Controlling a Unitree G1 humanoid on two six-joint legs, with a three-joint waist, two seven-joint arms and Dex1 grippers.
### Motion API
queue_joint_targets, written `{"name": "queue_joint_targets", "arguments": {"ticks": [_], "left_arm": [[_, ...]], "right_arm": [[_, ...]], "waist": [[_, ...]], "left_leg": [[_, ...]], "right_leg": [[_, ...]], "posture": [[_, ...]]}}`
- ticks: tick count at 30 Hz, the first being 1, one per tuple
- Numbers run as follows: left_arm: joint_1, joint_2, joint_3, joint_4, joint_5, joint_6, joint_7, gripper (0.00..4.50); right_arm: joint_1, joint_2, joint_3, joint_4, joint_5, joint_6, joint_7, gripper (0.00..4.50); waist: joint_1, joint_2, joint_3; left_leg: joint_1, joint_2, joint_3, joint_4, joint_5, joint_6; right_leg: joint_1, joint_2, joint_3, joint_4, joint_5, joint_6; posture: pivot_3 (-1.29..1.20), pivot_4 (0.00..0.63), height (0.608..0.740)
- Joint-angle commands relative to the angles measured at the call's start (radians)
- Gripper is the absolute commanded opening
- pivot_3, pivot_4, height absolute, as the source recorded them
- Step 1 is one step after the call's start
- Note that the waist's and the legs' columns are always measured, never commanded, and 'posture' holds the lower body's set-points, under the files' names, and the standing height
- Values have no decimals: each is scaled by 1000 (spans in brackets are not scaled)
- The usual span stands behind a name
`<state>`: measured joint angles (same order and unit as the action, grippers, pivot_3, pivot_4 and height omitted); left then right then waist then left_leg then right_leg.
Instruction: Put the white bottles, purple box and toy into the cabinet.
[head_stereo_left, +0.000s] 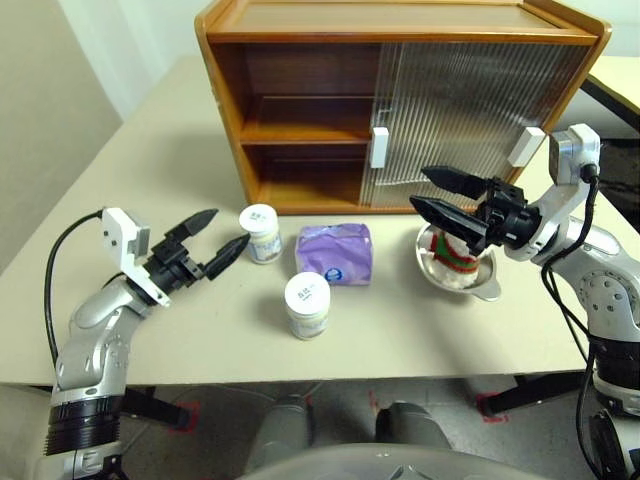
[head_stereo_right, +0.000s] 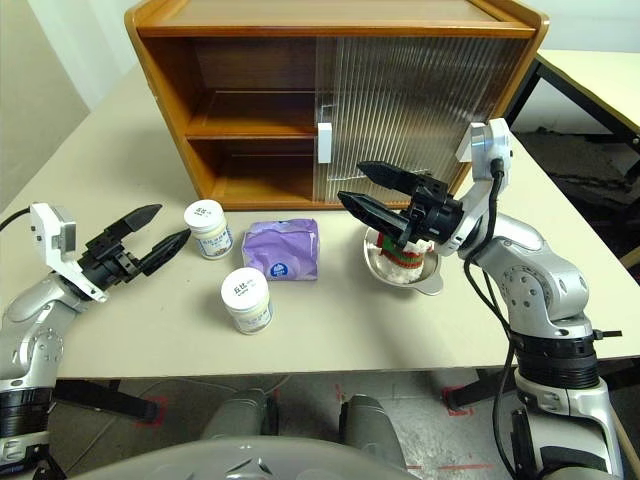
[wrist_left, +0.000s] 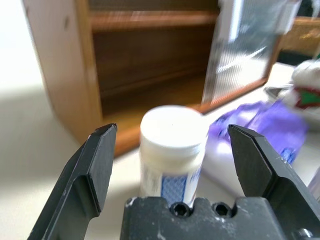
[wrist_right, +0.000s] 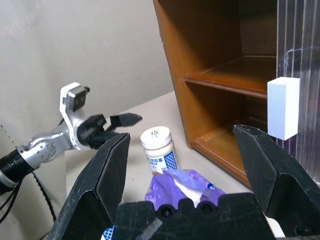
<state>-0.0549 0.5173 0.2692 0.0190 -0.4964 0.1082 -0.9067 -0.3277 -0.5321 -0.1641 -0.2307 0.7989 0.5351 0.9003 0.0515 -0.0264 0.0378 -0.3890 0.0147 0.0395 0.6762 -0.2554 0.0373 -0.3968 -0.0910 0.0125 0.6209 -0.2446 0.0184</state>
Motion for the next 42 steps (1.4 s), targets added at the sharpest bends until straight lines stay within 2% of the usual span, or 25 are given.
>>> {"name": "queue_joint_targets", "arguments": {"ticks": [1, 13, 42], "left_arm": [[6, -16, -23, 45, 23, -30, -6, 4482], [-38, -55, -84, 236, 86, -133, -22, 4482], [-206, -106, -155, 455, 176, -275, -34, 4482]], "right_arm": [[-8, -4, 3, 3, -1, 3, 9, 4500], [-7, -16, -9, -13, 6, 12, 0, 4500], [8, -16, -20, -47, 20, 14, -30, 4500]], "waist": [[3, 0, 0], [10, 0, 0], [-3, 0, 0]], "left_leg": [[0, 0, 0, 0, 0, 0], [-1, 0, 1, -3, 0, 0], [-1, 0, 2, -4, 0, 1]], "right_leg": [[0, 0, 0, 0, 1, 1], [-2, 2, 0, 0, 1, 1], [-3, 5, 0, 0, 1, 1]], "posture": [[90, 0, 740], [62, 0, 740], [25, 0, 740]]}}
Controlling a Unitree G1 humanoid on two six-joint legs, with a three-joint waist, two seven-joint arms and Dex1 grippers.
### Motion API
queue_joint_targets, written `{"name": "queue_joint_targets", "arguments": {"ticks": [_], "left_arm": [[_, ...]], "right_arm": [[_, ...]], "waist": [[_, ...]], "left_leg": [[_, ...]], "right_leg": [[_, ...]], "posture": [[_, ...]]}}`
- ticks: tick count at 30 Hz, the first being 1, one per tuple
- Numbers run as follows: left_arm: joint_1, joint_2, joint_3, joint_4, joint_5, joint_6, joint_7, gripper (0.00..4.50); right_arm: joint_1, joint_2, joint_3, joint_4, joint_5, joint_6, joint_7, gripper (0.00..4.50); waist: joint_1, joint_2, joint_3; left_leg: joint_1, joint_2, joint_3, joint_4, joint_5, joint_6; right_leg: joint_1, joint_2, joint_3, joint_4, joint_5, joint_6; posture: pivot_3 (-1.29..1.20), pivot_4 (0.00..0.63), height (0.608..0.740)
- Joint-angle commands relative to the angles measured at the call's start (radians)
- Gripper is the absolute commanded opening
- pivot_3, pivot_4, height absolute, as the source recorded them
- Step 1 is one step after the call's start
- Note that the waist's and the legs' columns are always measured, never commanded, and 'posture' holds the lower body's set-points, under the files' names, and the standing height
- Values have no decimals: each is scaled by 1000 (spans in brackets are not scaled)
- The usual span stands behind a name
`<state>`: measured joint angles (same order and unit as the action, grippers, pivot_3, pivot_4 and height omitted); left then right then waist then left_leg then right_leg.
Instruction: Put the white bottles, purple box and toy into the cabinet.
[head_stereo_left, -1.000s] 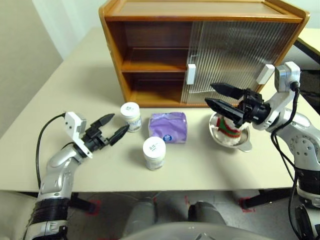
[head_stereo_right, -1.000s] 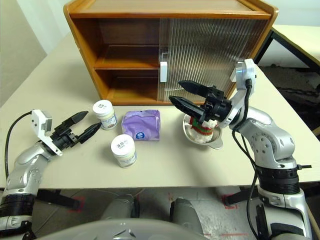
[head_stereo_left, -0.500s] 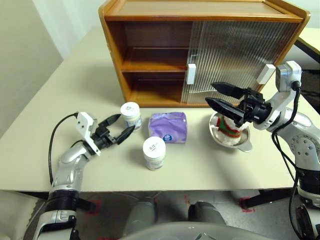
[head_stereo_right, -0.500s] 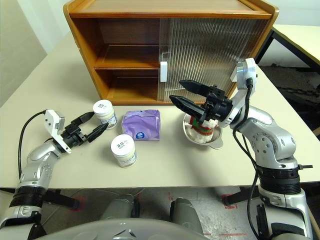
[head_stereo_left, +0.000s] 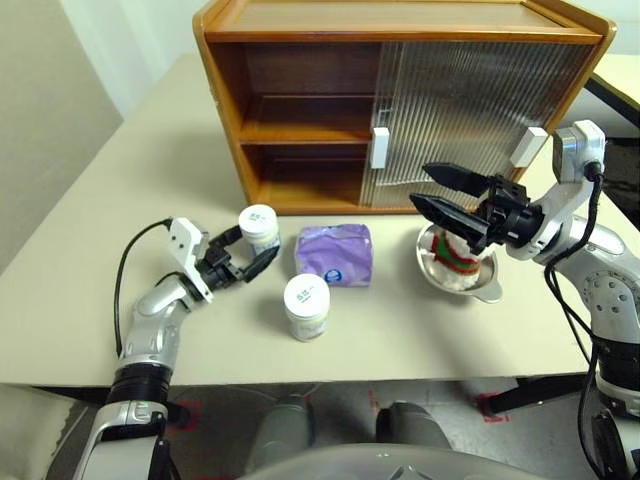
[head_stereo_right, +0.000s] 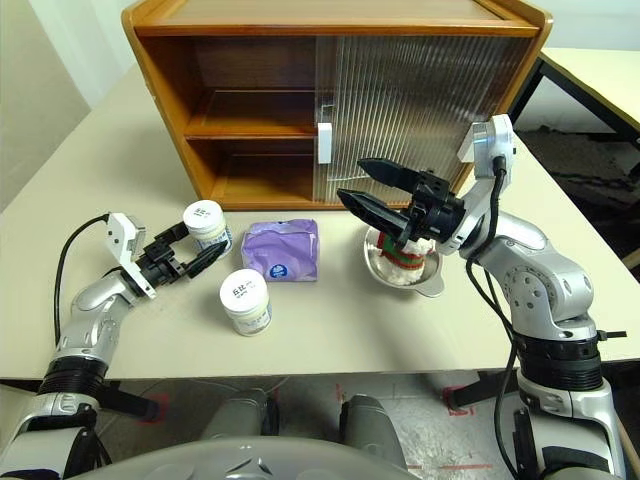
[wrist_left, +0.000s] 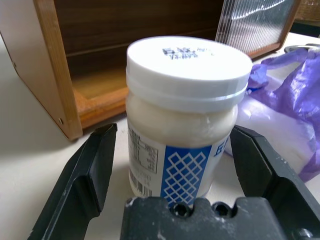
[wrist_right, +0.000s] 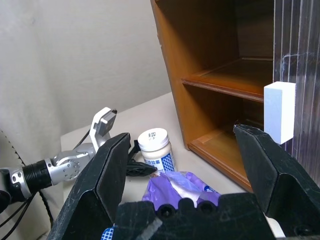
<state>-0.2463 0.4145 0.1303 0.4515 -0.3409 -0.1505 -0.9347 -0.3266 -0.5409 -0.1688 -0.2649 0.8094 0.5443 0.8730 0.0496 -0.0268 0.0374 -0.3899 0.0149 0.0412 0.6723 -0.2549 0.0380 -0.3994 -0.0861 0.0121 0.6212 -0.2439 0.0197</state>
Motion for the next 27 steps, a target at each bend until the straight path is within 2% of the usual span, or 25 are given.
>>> {"name": "queue_joint_targets", "arguments": {"ticks": [1, 4, 5, 7, 9, 19, 27], "left_arm": [[-15, -1, -17, 25, 22, -17, -6, 4482], [-15, 5, -20, 31, 34, -24, -6, 4482], [-15, 4, -18, 31, 34, -25, -3, 4319], [-15, 2, -18, 34, 37, -29, -1, 3867], [-15, 2, -17, 37, 39, -31, -1, 3120], [-13, -4, -11, 4, 29, -11, 16, 3076], [-97, -51, -1, -85, 20, 63, 146, 3076]], "right_arm": [[7, -7, -16, -13, 10, 5, -3, 4500], [9, -6, -17, -13, 10, 4, -4, 4500], [10, -6, -17, -14, 10, 4, -4, 4500], [10, -3, -14, -17, 10, 5, -7, 4500], [11, -2, -14, -16, 10, 3, -6, 4500], [7, 0, -10, -11, 7, 0, -4, 4500], [13, 2, -12, -10, 3, -7, -2, 4500]], "waist": [[-2, 0, 0], [-6, 0, 0], [-6, 0, 0], [-8, 0, 0], [-8, 0, 0], [-8, 0, 0], [-4, 0, 0]], "left_leg": [[0, 0, 0, 0, 0, 0], [0, 0, 0, 0, 1, 1], [0, 0, 0, 0, 1, 2], [0, 0, 0, 0, 1, 2], [0, 0, 0, 0, 1, 2], [0, 0, 0, 0, 1, 2], [-1, 0, 0, 1, 1, 1]], "right_leg": [[0, 0, 0, 0, 0, 0], [1, 0, 0, 0, 0, 0], [1, 0, 0, 0, 0, 0], [1, 0, 0, 0, 0, 0], [0, 1, 0, 0, 0, 0], [0, 0, 0, 0, 0, 0], [1, 0, -1, 0, 1, 1]], "posture": [[25, 0, 740], [25, 0, 740], [25, 0, 740], [26, 0, 740], [26, 0, 740], [30, 0, 740], [18, 0, 740]]}}
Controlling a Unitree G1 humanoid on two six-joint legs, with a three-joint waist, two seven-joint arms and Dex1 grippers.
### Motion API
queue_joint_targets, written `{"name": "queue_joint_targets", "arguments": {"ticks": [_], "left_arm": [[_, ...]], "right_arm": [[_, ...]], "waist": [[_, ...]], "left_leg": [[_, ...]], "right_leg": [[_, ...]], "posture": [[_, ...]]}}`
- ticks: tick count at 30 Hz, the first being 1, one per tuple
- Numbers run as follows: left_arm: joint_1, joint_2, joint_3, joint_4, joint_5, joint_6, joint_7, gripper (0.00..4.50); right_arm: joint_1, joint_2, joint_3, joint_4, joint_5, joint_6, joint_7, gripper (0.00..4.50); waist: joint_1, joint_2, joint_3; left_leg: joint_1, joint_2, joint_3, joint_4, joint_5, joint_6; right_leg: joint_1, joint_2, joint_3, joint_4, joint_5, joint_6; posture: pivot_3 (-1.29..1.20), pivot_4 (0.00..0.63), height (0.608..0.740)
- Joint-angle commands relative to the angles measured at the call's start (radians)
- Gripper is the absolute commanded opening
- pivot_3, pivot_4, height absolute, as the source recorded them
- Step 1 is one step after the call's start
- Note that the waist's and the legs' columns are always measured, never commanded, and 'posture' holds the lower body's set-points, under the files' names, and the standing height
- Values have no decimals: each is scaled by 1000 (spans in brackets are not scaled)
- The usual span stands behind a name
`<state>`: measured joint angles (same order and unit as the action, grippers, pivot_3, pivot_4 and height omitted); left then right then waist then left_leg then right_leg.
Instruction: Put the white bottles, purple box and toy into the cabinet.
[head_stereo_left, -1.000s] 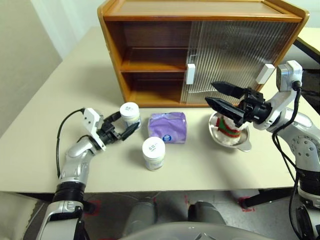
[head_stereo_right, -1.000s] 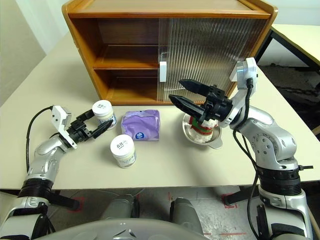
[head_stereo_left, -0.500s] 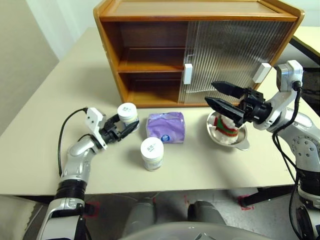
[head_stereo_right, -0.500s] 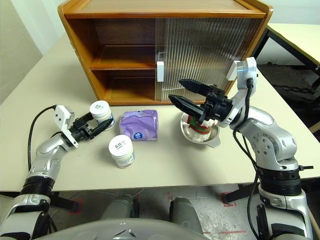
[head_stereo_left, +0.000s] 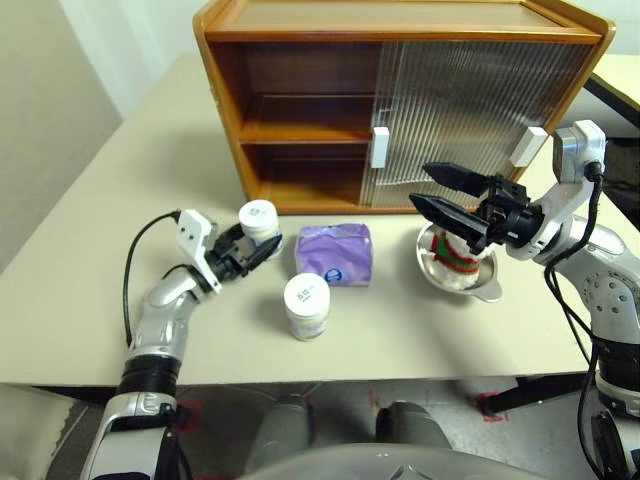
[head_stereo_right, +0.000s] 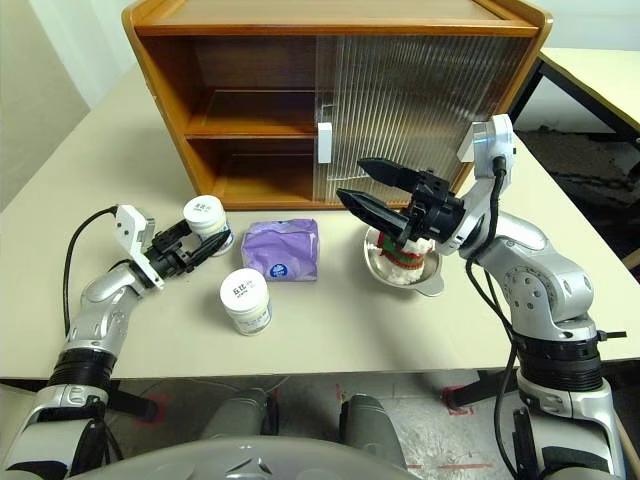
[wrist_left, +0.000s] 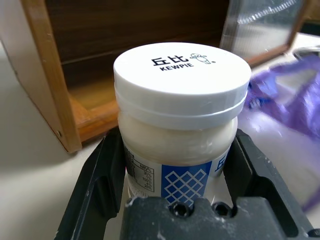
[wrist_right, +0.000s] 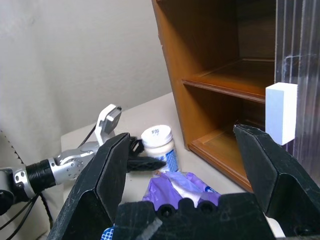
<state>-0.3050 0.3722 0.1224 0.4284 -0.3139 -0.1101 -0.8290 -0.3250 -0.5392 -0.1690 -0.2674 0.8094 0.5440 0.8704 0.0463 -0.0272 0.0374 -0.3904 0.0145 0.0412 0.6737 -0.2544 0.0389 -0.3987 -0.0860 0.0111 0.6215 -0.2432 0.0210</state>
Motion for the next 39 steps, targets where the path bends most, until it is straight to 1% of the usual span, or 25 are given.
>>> {"name": "queue_joint_targets", "arguments": {"ticks": [1, 8, 12, 17, 21, 30, 39], "left_arm": [[-53, -20, 1, -74, -5, 40, 61, 3076], [-142, -78, -17, -100, 15, 120, 177, 3076], [-208, -120, -29, -44, 42, 124, 245, 3076], [-279, -168, -20, 100, 101, 58, 370, 3076], [-322, -192, -31, 193, 131, 23, 400, 3076], [-410, -207, -26, 352, 161, -47, 431, 3076], [-499, -257, -32, 522, 220, -106, 541, 3076]], "right_arm": [[15, 1, -11, -14, 4, -6, -2, 4500], [25, 4, -12, -26, 8, -3, -10, 4500], [23, 10, -7, -32, 9, 0, -19, 4500], [23, 9, -12, -28, 9, -2, -19, 4500], [15, 7, -14, -23, 7, -3, -19, 4500], [30, 14, -12, -35, 6, -9, -25, 4500], [31, 17, -16, -48, 10, -6, -39, 4500]], "waist": [[-2, 0, 0], [-4, 0, 0], [-5, 0, 0], [-6, 0, 0], [-7, -2, 1], [-10, -3, 2], [-12, -4, 2]], "left_leg": [[0, 0, 0, 0, 0, 0], [0, -1, 0, 1, 2, 3], [0, -1, 0, 2, 2, 4], [1, -2, 0, 3, 2, 4], [1, -1, -1, 5, 3, 4], [0, -2, -1, 6, 3, 4], [0, -2, -1, 5, 2, 4]], "right_leg": [[0, 0, 0, 0, 0, 0], [1, 2, 0, 0, 1, 2], [1, 2, 0, 0, 1, 2], [3, 3, 1, 0, 1, 3], [4, 4, 0, 0, 2, 3], [4, 4, 1, -1, 2, 4], [4, 4, 0, -1, 3, 5]], "posture": [[14, 0, 740], [10, 0, 740], [6, 0, 740], [2, 0, 740], [-1, 0, 740], [-12, 0, 740], [-21, 0, 740]]}}
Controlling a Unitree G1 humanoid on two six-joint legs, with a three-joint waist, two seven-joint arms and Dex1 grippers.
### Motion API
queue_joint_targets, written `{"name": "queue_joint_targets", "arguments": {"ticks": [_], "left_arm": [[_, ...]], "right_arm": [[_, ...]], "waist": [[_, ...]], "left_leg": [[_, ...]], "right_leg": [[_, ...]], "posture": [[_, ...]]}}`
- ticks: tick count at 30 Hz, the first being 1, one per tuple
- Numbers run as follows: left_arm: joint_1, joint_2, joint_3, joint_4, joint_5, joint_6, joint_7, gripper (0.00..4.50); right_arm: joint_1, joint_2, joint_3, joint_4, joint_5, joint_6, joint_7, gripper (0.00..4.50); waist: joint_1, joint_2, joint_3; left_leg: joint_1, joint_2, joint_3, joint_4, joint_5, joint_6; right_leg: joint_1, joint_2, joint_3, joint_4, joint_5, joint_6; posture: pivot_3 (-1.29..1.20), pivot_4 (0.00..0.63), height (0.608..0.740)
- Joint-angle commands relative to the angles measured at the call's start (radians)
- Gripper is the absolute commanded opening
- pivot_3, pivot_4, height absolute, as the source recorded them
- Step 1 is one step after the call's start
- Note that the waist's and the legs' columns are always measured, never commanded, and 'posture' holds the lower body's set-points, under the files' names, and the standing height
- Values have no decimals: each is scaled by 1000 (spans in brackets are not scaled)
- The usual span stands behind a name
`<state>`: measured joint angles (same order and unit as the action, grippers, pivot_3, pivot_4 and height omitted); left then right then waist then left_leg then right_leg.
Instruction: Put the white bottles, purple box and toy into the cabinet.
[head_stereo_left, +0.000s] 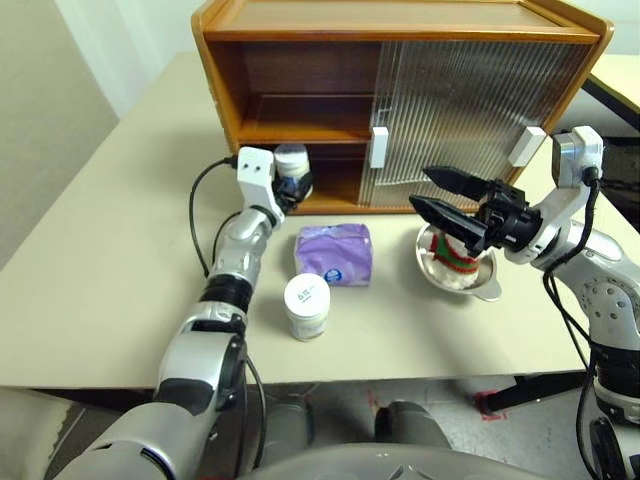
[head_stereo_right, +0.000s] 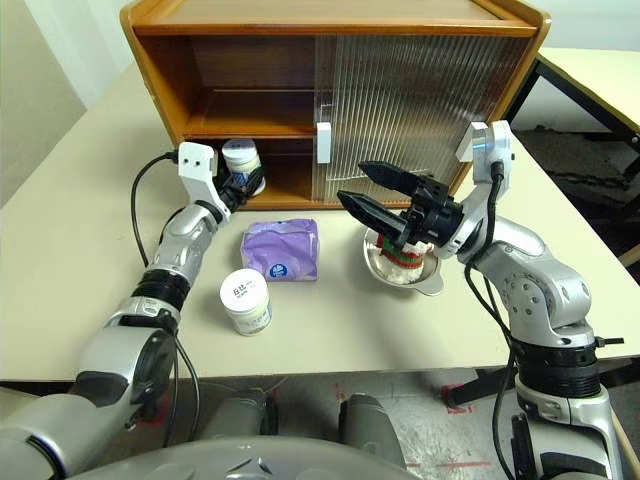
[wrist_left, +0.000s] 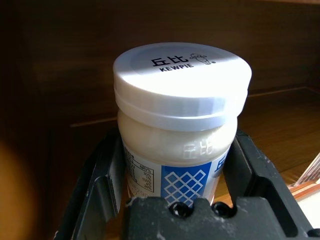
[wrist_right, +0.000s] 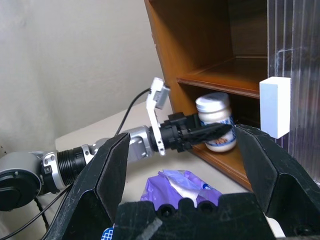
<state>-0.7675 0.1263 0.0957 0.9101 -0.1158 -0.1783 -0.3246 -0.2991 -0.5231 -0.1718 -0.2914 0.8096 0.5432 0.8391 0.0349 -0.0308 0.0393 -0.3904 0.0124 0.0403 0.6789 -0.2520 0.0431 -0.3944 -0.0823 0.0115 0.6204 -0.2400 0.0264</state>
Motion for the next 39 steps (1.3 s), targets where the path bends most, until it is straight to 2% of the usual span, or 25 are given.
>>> {"name": "queue_joint_targets", "arguments": {"ticks": [1, 14, 22, 26, 34, 39], "left_arm": [[-43, -15, -3, 55, 24, -43, 47, 3076], [-149, -30, 19, 249, 56, -90, 218, 3076], [-168, -38, 40, 310, 42, -78, 238, 3076], [-168, -38, 45, 318, 48, -77, 225, 4467], [-138, -45, 42, 290, 46, -91, 189, 4467], [-76, -53, 28, 211, 47, -97, 149, 4467]], "right_arm": [[8, 1, -15, -25, 10, -6, -8, 4500], [8, 0, -17, -23, 8, -9, -9, 4500], [-5, -3, -15, -22, 11, -4, -15, 4500], [-6, -4, -16, -17, 9, -7, -10, 4500], [-17, 1, -8, -10, 6, -8, -7, 4500], [-11, 6, -5, -15, 7, -8, -7, 4500]], "waist": [[-3, 0, 0], [-22, 0, 0], [-22, 0, 0], [-22, 0, 0], [-21, 0, 0], [-22, 0, 0]], "left_leg": [[0, 0, 0, 0, 0, 0], [0, 0, 0, 0, 0, 0], [0, -1, 0, 0, 0, -1], [0, -1, 0, 0, 0, -1], [0, -1, 0, 0, 0, -1], [1, -1, 0, 0, 0, -1]], "right_leg": [[0, 0, 0, 0, 0, 0], [0, 0, 0, 0, 0, 1], [0, 0, 0, 0, 1, 1], [0, 0, 0, 0, 1, 1], [0, 0, 0, 0, 1, 1], [0, 0, 0, 1, 1, 1]], "posture": [[-21, 0, 740], [-34, 0, 740], [-36, 0, 740], [-34, 0, 740], [-25, 0, 740], [-23, 0, 740]]}}
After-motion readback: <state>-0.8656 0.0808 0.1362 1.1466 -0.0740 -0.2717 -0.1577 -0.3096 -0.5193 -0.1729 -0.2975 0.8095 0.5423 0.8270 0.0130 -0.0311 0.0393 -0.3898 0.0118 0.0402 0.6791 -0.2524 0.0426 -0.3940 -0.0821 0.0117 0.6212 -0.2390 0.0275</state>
